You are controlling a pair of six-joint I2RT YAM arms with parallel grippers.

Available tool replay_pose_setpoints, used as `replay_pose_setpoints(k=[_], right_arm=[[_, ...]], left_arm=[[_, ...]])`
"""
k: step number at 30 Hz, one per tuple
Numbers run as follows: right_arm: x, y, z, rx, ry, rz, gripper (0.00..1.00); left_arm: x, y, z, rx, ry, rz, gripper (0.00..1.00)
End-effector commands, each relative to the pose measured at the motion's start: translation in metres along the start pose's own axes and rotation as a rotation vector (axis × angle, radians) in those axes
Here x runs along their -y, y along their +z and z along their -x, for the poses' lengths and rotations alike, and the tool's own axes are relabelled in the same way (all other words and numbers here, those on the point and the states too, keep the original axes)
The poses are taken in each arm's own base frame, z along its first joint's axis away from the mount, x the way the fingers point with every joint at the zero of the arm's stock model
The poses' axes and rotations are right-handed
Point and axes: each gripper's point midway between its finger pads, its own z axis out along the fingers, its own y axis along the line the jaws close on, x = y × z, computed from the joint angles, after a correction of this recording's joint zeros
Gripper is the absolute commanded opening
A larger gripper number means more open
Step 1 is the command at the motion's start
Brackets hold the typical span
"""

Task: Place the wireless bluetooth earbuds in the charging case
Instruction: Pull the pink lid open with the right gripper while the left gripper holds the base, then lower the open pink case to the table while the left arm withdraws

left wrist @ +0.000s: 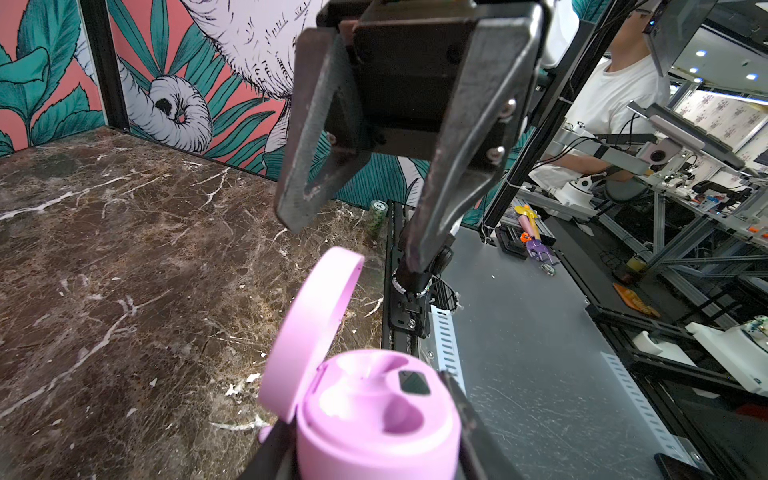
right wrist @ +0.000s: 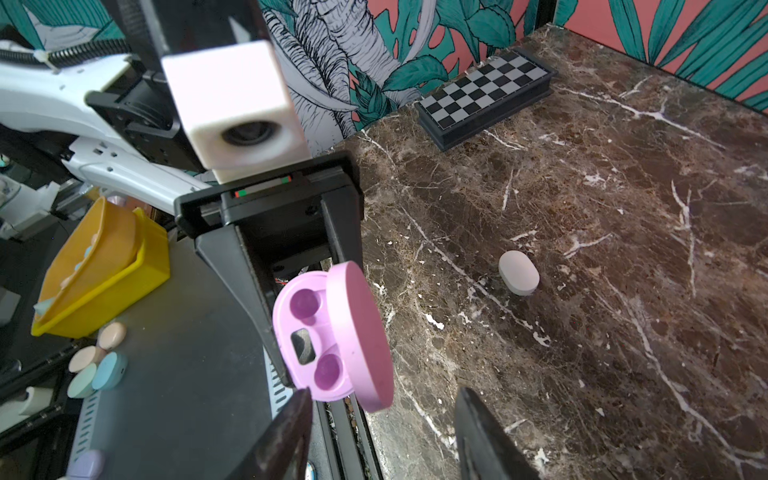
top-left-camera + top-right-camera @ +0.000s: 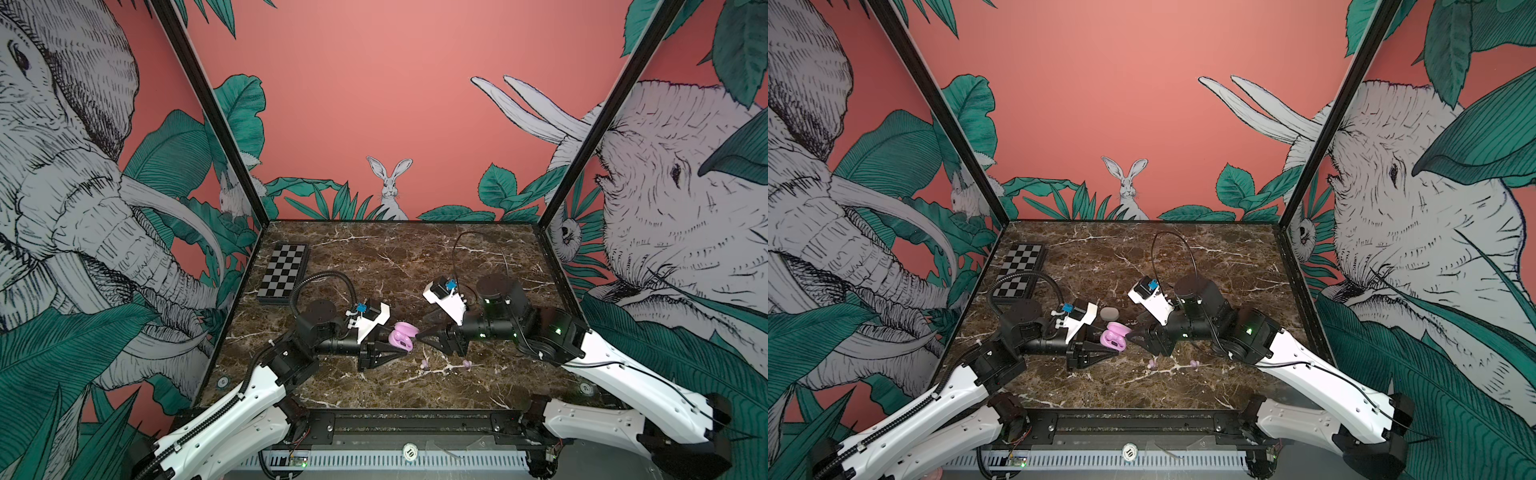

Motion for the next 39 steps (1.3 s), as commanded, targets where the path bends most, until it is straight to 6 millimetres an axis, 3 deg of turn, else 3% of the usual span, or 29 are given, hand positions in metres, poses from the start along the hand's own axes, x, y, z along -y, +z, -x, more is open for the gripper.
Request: replay_pose_setpoints(k=[1, 18, 33, 35, 37, 39], right_arm=[[-0.007, -0.001, 0.018, 0.052, -0.037, 0.04, 0.43], [-0.01, 0.01, 0.02, 0.04, -0.045, 0.078, 0.19], [-0.011, 0.007, 0.017, 0.042, -0.053, 0.077, 0.0], [-0.009, 0.006, 0.017, 0.044, -0.053, 0.065, 0.0], [-0.007, 0.004, 0.018, 0.051, -0.059, 0.049, 0.0], [-0.003, 0.002, 0.019, 0.058, -0.064, 0.019, 0.0]], left_arm=[[0.01, -0.003, 0.014, 0.036, 0.06, -0.03, 0.0], [0.008, -0.002, 0.01, 0.027, 0.05, -0.022, 0.0], [-0.001, -0.001, 0.012, 0.02, 0.037, 0.028, 0.0], [-0.002, -0.001, 0.013, 0.02, 0.039, 0.03, 0.18], [-0.002, -0.001, 0.013, 0.019, 0.041, 0.032, 0.25], [-0.002, -0.002, 0.013, 0.019, 0.043, 0.036, 0.41]])
